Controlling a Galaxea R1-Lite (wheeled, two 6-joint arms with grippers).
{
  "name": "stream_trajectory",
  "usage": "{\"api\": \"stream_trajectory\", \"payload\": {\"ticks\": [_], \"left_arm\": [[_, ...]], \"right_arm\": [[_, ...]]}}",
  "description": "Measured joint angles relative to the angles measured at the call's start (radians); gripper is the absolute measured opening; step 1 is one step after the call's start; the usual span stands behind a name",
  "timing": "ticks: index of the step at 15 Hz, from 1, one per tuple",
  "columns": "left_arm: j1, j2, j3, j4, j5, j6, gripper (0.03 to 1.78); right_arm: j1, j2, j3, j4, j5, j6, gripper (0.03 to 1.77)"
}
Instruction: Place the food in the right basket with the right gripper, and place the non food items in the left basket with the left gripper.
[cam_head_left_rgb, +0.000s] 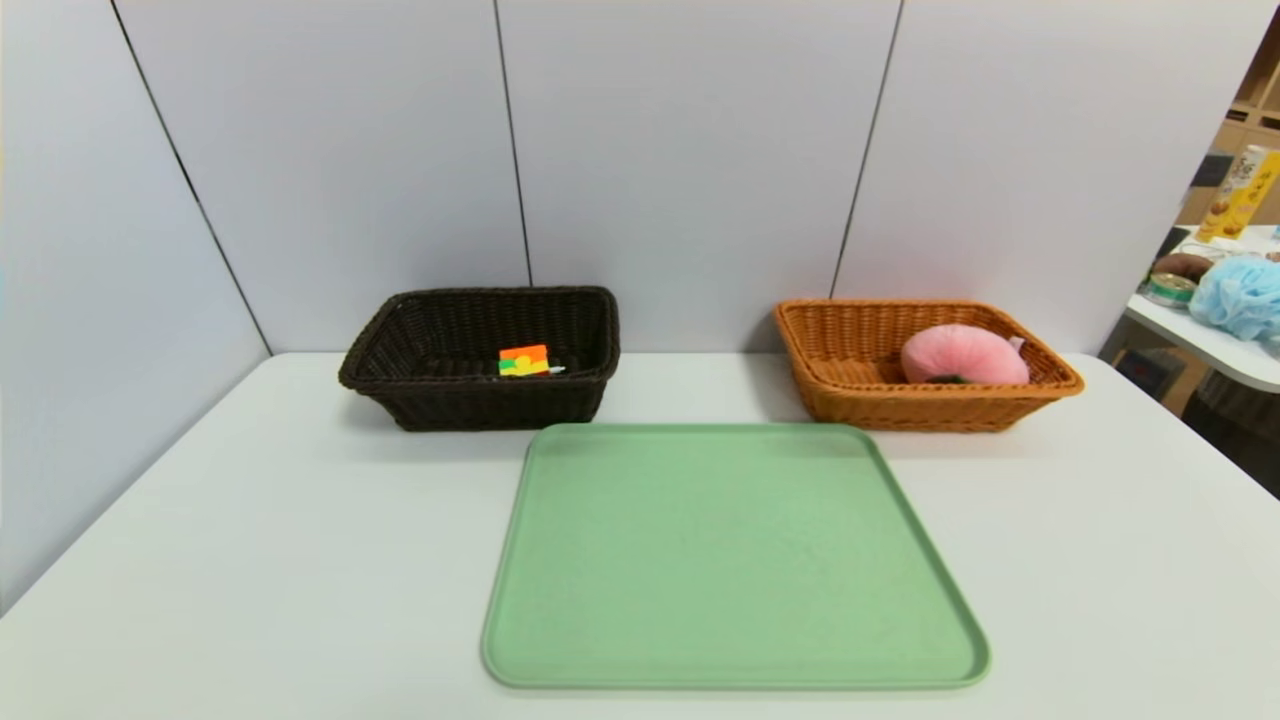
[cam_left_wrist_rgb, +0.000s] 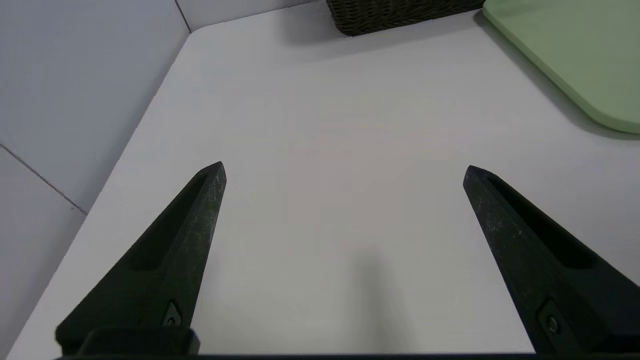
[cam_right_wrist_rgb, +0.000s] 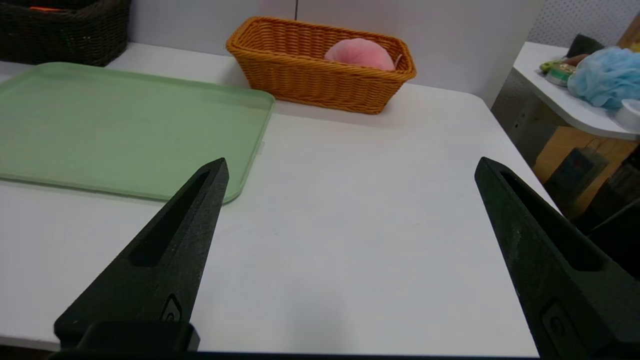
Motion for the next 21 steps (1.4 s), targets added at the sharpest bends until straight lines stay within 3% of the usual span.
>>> {"api": "stream_trajectory", "payload": {"ticks": [3, 6, 7, 10, 12, 16, 18, 21], "left_arm": [[0.0, -0.022, 0.009, 0.073, 0.001, -0.022, 1.69], [0.0, -0.049, 0.011, 0.076, 0.003, -0.037, 1.69], [0.0, -0.067, 0.011, 0.076, -0.003, -0.038, 1.69], [-0.002, -0.113, 0.011, 0.077, -0.015, -0.041, 1.69], [-0.002, -0.126, 0.011, 0.077, -0.015, -0.04, 1.69], [-0.002, -0.132, 0.011, 0.081, -0.014, -0.05, 1.69], [-0.002, -0.132, 0.011, 0.081, -0.014, -0.051, 1.69], [-0.002, -0.133, 0.011, 0.081, -0.014, -0.051, 1.69]], "right_arm": [[0.0, -0.004, 0.143, -0.104, -0.051, -0.018, 1.7], [0.0, -0.004, 0.287, -0.242, -0.14, -0.046, 1.7], [0.0, -0.004, 0.312, -0.271, -0.146, -0.049, 1.7], [0.0, -0.004, 0.343, -0.278, -0.114, -0.047, 1.7], [0.0, -0.004, 0.353, -0.286, -0.06, -0.043, 1.7], [0.0, -0.004, 0.404, -0.375, -0.007, -0.009, 1.7], [0.001, -0.004, 0.414, -0.377, -0.001, 0.058, 1.7], [0.002, -0.004, 0.417, -0.374, -0.003, 0.065, 1.7]]}}
